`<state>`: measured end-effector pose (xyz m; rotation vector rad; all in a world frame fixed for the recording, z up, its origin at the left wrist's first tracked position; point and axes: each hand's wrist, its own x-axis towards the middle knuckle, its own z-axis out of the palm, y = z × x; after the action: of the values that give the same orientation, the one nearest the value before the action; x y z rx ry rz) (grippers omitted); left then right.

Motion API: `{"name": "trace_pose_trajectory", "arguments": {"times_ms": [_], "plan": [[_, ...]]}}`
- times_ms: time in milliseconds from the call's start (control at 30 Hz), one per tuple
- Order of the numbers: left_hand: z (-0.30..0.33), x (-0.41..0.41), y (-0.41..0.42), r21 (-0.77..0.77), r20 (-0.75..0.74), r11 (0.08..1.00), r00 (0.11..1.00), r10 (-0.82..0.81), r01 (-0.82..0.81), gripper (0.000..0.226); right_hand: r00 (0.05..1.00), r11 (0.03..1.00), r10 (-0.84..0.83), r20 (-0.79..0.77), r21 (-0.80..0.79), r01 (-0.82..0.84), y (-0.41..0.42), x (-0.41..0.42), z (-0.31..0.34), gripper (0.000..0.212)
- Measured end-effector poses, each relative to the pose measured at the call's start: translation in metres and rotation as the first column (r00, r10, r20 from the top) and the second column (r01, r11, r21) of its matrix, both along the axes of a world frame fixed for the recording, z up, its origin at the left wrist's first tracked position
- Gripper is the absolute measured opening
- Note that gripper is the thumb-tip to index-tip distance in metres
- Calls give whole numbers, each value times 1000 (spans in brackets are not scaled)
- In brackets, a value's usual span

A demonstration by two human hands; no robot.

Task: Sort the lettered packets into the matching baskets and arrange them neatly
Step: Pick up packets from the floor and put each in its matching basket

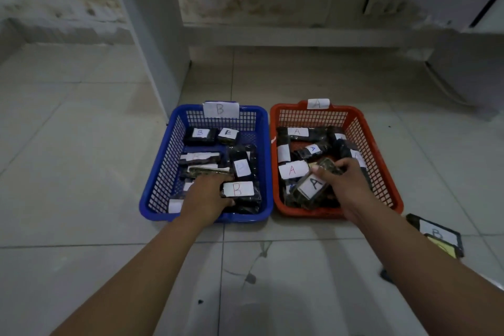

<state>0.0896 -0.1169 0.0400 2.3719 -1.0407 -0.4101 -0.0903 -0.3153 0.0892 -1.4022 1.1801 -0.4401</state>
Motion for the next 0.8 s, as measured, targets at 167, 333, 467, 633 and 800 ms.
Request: {"name": "trace_pose_trajectory", "arguments": {"times_ms": [167, 333, 467, 633, 800], "plan": [[-12, -5, -10, 32, 130, 991, 984, 124, -129, 48, 998, 991, -57, -17, -126, 55, -10, 1, -14, 46], [-9, -1, -17, 180, 169, 973, 979, 111, -141, 57, 986, 981, 68, -153, -171, -95, -12, 1, -29, 40], [-7, -1, -18, 166, 184, 974, 975, 126, -157, 58, 932, 906, 150, -331, -332, -264, -13, 5, -30, 37], [-9, -4, -17, 113, 149, 977, 976, 161, -179, 66, 761, 800, 178, -624, -359, -481, -11, 6, -31, 37], [-6, -15, -10, 21, 279, 981, 943, 182, -195, 61, 769, 799, 182, -613, -363, -479, -7, -6, -35, 42]]}}
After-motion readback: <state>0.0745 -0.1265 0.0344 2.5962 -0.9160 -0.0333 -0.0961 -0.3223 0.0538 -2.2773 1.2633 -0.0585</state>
